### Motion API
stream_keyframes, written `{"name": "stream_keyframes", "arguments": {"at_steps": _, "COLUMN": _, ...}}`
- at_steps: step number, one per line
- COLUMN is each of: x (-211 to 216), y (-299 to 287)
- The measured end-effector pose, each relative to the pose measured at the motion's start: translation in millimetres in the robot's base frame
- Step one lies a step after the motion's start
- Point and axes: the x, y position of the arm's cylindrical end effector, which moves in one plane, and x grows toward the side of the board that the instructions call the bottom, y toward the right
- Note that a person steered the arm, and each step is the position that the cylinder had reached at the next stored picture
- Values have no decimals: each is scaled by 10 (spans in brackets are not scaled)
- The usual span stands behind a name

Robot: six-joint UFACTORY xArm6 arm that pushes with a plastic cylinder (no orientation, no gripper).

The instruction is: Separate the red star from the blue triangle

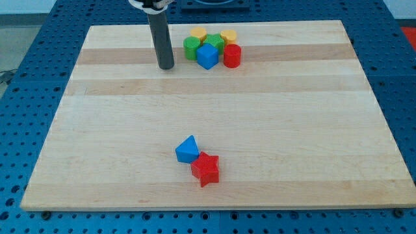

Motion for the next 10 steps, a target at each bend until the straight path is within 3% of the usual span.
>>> {"name": "stream_keyframes", "arguments": {"at_steps": 1, "x": 0, "y": 0}}
{"name": "stream_keyframes", "arguments": {"at_steps": 3, "x": 875, "y": 308}}
{"name": "stream_keyframes", "arguments": {"at_steps": 4, "x": 875, "y": 310}}
{"name": "stream_keyframes", "arguments": {"at_steps": 6, "x": 768, "y": 1730}}
{"name": "stream_keyframes", "arguments": {"at_steps": 7, "x": 632, "y": 1838}}
{"name": "stream_keyframes", "arguments": {"at_steps": 8, "x": 921, "y": 1824}}
{"name": "stream_keyframes", "arguments": {"at_steps": 9, "x": 1703, "y": 1731}}
{"name": "stream_keyframes", "arguments": {"at_steps": 10, "x": 1713, "y": 1731}}
